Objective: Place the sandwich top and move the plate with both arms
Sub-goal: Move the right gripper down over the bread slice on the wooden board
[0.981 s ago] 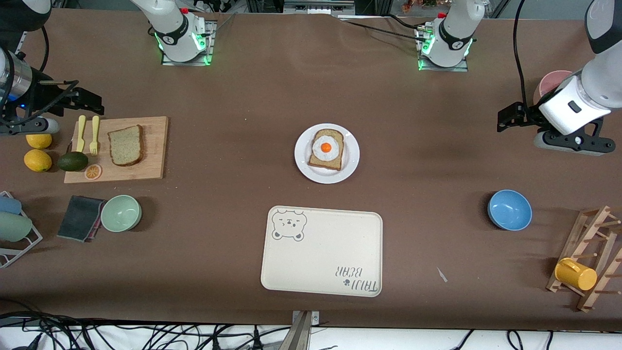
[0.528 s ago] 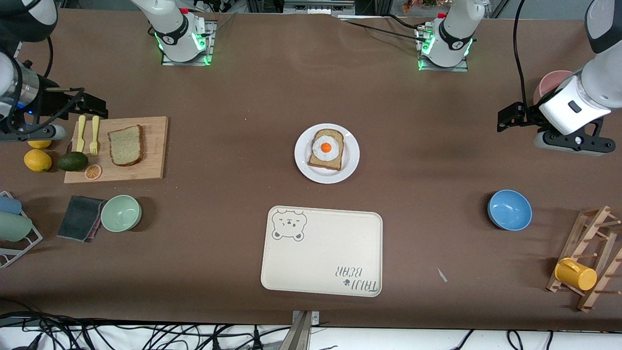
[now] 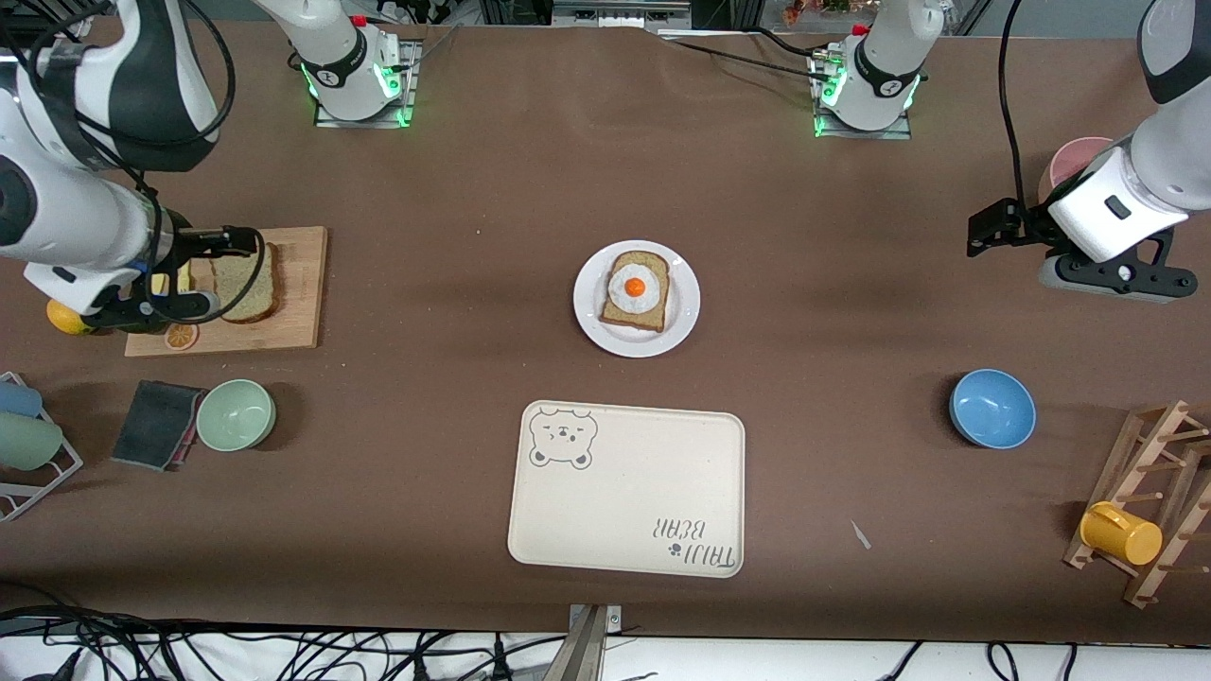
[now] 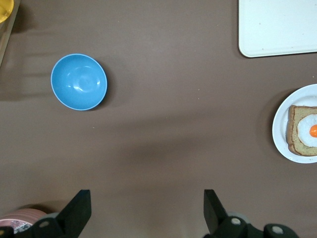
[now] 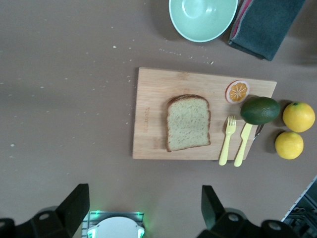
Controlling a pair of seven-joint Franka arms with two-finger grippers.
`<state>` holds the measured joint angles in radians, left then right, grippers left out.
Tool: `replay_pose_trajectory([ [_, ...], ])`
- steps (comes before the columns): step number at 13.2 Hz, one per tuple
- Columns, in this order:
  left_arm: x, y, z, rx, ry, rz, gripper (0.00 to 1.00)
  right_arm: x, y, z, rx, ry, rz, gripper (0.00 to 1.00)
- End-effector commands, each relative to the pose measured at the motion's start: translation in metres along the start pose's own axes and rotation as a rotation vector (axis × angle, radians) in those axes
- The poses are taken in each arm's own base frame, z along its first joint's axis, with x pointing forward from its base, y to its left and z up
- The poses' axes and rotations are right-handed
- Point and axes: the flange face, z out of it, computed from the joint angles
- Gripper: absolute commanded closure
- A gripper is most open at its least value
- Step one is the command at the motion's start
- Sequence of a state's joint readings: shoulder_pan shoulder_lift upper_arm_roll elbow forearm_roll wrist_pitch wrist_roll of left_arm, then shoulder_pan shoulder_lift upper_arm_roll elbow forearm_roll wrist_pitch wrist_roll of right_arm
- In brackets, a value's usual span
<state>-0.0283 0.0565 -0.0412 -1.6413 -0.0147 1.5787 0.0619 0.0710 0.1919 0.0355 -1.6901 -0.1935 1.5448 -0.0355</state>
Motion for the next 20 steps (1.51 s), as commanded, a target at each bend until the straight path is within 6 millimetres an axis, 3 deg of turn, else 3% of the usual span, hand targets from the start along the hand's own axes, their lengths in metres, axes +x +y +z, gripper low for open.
replay_pose_trajectory([
  [1, 0.004, 0.002, -0.006, -0.013, 0.009, -0.002, 0.0, -0.001, 0.0, 0.039, -0.062, 0.049, -0.012, 0.0],
  [5, 0.004, 0.002, -0.006, -0.013, 0.009, -0.001, 0.0, 0.003, -0.011, 0.102, -0.123, 0.072, 0.085, 0.0],
  [11, 0.004, 0.0, -0.006, -0.015, 0.01, -0.005, 0.0, 0.003, -0.029, 0.179, -0.17, 0.091, 0.099, 0.0],
  [17, 0.007, 0.003, 0.0, -0.015, -0.001, 0.001, 0.0, 0.012, -0.032, 0.224, -0.208, 0.043, 0.082, 0.0],
  [20, 0.007, 0.002, 0.0, -0.015, -0.001, -0.001, 0.0, 0.014, -0.031, 0.232, -0.208, 0.028, 0.081, 0.0],
])
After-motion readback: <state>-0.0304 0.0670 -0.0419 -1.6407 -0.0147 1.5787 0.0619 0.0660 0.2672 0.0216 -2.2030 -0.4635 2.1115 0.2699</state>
